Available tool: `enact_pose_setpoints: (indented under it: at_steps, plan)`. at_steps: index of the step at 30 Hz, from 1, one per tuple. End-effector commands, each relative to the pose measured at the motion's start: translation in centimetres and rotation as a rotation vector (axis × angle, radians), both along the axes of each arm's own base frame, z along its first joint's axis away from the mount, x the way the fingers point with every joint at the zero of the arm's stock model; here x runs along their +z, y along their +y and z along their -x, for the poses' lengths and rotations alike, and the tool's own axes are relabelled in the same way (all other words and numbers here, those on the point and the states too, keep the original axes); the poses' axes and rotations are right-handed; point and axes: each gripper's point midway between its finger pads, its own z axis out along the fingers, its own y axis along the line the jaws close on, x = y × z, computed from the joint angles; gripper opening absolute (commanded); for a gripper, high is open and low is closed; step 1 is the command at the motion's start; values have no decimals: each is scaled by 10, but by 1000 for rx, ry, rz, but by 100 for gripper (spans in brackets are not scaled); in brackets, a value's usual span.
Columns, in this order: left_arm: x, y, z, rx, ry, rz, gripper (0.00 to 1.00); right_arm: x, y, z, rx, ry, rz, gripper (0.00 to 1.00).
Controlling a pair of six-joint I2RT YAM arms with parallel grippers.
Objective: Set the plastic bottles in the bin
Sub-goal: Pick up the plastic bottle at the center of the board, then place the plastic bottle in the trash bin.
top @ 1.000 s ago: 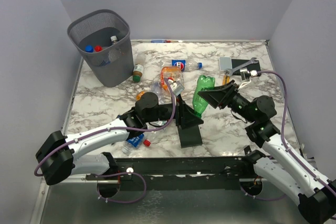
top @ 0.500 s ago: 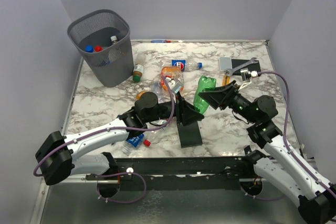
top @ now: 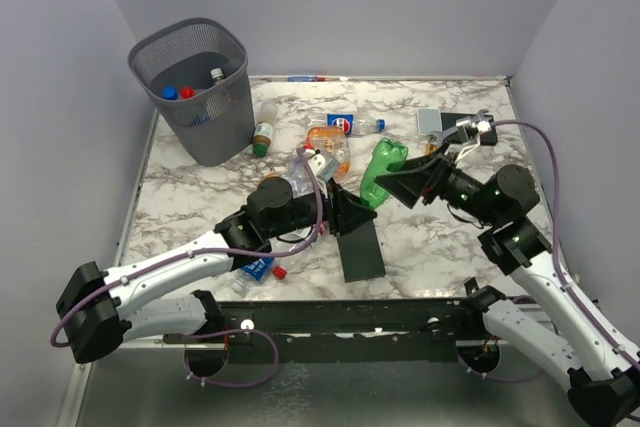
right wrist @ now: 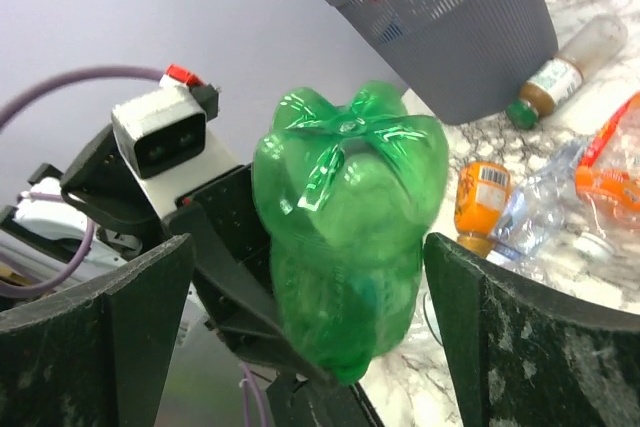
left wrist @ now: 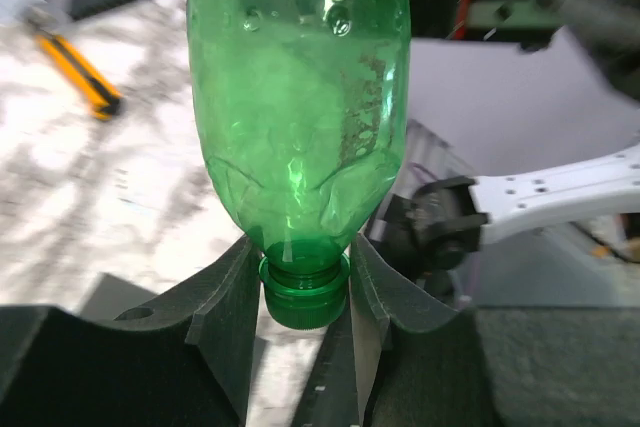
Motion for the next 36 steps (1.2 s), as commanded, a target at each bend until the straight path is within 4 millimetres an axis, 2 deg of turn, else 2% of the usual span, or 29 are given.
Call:
enact_pose_setpoints:
  at_steps: [1,5,9,11,14,18,22,29,34,36]
  plan:
    - [13,39,-28,175,-294,-190,0,28,-2,22,70,-30,123,100]
    - [5,73,-29,118,-639,-454,0,50,-22,22,-27,-55,235,100]
    - [-9,102,-39,60,-977,-720,0,50,-35,21,-84,-12,339,100]
    - [-19,110,-41,-24,-1146,-844,0,45,-35,21,-71,27,377,100]
    - [-29,125,-54,-57,-1387,-1051,0,29,-26,23,11,86,417,100]
    - [-20,130,-65,-18,-1640,-1186,0,-4,-7,27,164,172,435,100]
    - [1,123,-61,10,-1750,-1171,0,-27,8,25,266,195,422,100]
    - [28,110,-45,32,-1831,-1090,0,-67,27,18,387,250,424,100]
    - [28,107,-42,2,-1839,-1093,0,-64,50,34,500,194,386,100]
    - [29,105,-41,-2,-1844,-1089,0,-72,59,41,536,196,419,100]
